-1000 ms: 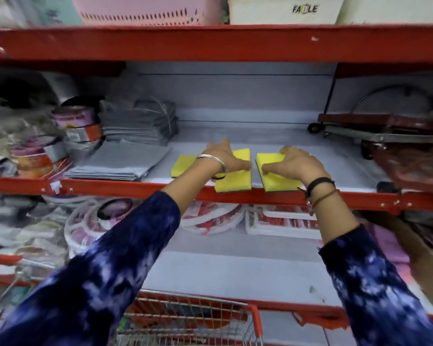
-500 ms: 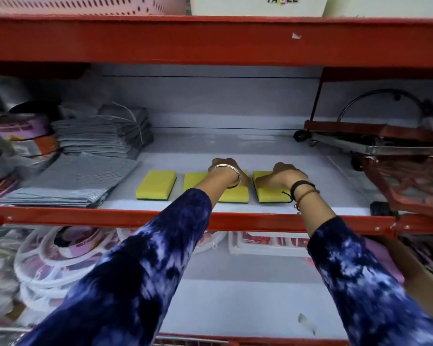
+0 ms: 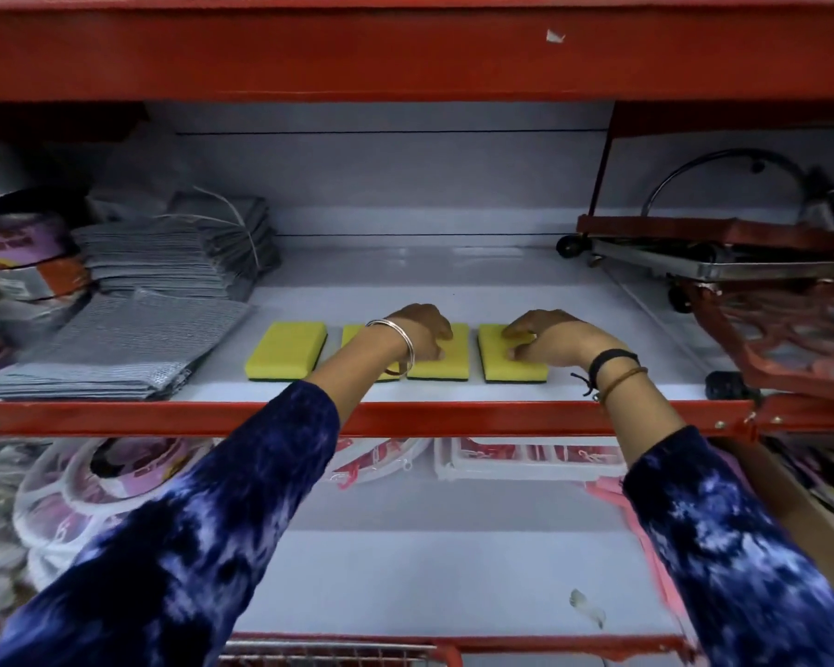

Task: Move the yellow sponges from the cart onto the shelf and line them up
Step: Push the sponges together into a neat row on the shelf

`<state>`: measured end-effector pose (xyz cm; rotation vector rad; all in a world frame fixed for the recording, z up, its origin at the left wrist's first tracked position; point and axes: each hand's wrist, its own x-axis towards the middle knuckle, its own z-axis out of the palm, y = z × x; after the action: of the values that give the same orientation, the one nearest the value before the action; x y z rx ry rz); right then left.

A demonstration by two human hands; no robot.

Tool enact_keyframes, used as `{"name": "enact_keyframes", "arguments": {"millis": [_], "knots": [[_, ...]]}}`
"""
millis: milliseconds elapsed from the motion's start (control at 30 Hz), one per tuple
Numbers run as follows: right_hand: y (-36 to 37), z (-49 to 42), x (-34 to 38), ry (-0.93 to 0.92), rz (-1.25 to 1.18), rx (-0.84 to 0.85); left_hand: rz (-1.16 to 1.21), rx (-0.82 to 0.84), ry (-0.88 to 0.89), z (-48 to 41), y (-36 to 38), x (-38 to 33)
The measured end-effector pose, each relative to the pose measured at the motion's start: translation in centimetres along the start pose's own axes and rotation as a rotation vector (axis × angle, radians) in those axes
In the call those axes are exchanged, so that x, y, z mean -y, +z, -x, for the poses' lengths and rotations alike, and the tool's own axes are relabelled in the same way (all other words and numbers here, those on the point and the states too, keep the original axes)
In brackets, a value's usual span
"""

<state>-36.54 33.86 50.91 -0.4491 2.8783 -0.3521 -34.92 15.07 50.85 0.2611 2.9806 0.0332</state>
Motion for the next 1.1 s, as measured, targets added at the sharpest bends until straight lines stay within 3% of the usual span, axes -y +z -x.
{"name": "enact_keyframes", "arguments": {"millis": [367,1000,1100], "knots": [[1.3,2.6,-0.5,-0.056,-0.078,-0.051,0.088,-0.106,0.063,2.7,1.4,-1.2],[2.5,5.0,0.1,-0.081,-0.096,-0.1,0.189,-0.113,0.065,4.7,3.0,-1.5],[2.2,4.9,0.6,-0.08,-0.073,-0.116,0.254,-0.205,0.1,5.8,2.5,-0.5]]}}
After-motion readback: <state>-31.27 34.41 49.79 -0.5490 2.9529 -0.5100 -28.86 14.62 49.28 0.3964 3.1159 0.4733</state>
